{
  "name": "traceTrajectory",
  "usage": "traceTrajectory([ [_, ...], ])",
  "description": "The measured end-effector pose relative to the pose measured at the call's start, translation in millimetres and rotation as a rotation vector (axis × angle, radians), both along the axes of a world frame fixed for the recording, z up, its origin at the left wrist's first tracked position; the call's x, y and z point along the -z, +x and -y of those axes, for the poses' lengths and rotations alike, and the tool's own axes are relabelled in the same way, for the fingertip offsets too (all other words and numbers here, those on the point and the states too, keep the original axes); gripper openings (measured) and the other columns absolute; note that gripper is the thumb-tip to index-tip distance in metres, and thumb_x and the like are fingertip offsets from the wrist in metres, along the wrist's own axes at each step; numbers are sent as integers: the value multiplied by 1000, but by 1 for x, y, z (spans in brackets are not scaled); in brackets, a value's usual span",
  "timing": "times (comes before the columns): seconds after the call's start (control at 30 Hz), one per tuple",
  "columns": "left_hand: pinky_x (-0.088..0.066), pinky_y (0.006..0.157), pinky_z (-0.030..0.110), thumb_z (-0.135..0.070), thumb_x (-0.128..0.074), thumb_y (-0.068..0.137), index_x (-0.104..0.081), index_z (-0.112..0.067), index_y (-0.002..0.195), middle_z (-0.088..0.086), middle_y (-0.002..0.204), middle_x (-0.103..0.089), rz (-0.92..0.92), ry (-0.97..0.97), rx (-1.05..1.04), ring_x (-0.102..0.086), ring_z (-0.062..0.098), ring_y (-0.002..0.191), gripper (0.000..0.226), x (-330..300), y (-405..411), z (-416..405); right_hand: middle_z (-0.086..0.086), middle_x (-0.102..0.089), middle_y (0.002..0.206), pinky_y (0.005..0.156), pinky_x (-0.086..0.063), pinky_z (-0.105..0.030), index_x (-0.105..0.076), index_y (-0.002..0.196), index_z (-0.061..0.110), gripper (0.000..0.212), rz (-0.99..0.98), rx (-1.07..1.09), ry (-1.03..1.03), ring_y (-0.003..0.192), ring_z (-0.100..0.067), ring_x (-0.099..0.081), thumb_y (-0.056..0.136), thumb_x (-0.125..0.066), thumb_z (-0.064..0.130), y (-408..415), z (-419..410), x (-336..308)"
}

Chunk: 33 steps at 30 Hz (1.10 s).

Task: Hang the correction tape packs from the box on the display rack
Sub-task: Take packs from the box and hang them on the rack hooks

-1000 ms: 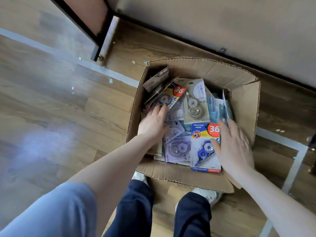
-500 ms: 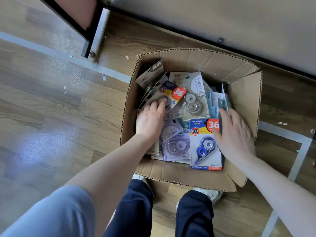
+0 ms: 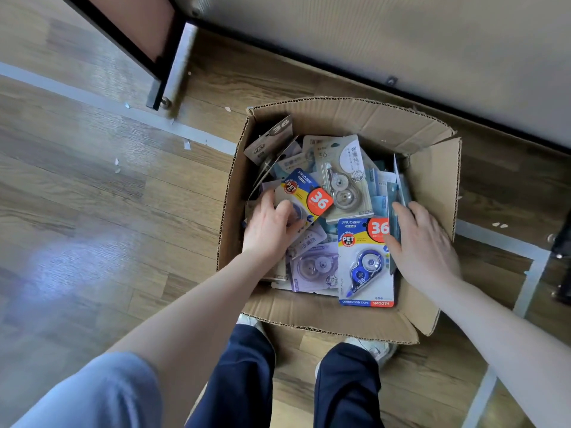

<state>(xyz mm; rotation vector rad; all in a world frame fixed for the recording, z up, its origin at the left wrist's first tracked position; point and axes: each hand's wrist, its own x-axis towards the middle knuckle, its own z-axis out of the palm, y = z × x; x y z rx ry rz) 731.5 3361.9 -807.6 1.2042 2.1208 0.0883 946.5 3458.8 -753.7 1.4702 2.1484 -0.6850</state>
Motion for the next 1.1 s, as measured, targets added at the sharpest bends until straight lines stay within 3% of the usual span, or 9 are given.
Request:
traceTrajectory([
  [0.13, -40, 79, 37, -32, -66, 87, -49, -9, 113, 15, 122, -50, 68, -31, -132, -52, 37, 106, 39, 3, 0, -13, -10, -34, 146, 99, -37, -39, -26, 145, 14, 55, -27, 62, -29, 130, -28, -40, 97, -47, 30, -8, -6, 2],
  [0.23, -41, 86, 38, -31, -72, 82, -41, -10, 132, 15, 129, -46, 58, -27, -123, -48, 36, 114, 62, 3, -1, -10, -13, -38, 143, 90, -41, -41, -24, 146, 15, 54, -30, 219, -71, 124, -34, -45, 98, -42, 33, -14, -12, 4],
  [0.33, -39, 94, 39, -36, -74, 77, -45, -14, 133, 14, 135, -41, 61, -18, -121, -42, 36, 122, 67, 6, -3, -1, -15, -40, 141, 89, -40, -42, -23, 146, 14, 54, -27, 318, -81, 122, -35, -45, 99, -42, 33, -16, -16, 10],
  [0.43, -38, 91, 34, -38, -68, 83, -42, -16, 136, 15, 131, -45, 136, -65, -186, -44, 34, 120, 62, 5, -6, 5, -12, -28, 149, 91, -41, -44, -24, 146, 15, 56, -7, 254, -95, 124, -36, -43, 98, -45, 32, -18, -11, 15],
  [0.53, -36, 90, 31, -39, -62, 89, -37, -16, 141, 14, 128, -50, 167, -95, -211, -45, 30, 120, 62, 2, -7, 8, -11, -29, 146, 90, -44, -42, -32, 143, 17, 54, 35, 220, -16, 124, -33, -42, 95, -53, 28, -19, -4, 18],
  [0.67, -28, 98, 30, -39, -73, 78, -37, -16, 141, 15, 130, -44, 136, -53, -259, -37, 29, 125, 77, 6, -10, 11, -14, -34, 137, 90, -41, -41, -42, 136, 17, 47, 43, 182, 126, 119, -33, -41, 91, -57, 22, -20, 7, 21],
  [0.83, -30, 100, 31, -33, -84, 67, -32, -13, 145, 16, 129, -42, 140, -15, -328, -39, 31, 123, 96, 2, -8, 9, -22, -29, 147, 98, -35, -48, -52, 132, 18, 51, 19, 179, 206, 124, -42, -38, 83, -63, 11, -23, 35, 28],
  [0.97, -31, 88, 24, -25, -84, 69, -37, -10, 141, 15, 128, -45, 170, -2, -345, -44, 29, 119, 88, -3, -8, 8, -26, -46, 136, 92, -44, -51, -58, 128, 13, 53, -54, 86, 188, 120, -45, -48, 77, -73, 14, -23, 62, 30],
  [1.1, -32, 71, 17, -18, -83, 71, -46, -7, 129, 8, 118, -57, 239, 23, -388, -52, 19, 105, 70, -5, -10, 9, -16, -56, 127, 94, -40, -44, -53, 133, 14, 41, -196, 153, 51, 114, -38, -50, 93, -55, 20, -19, 65, 32],
])
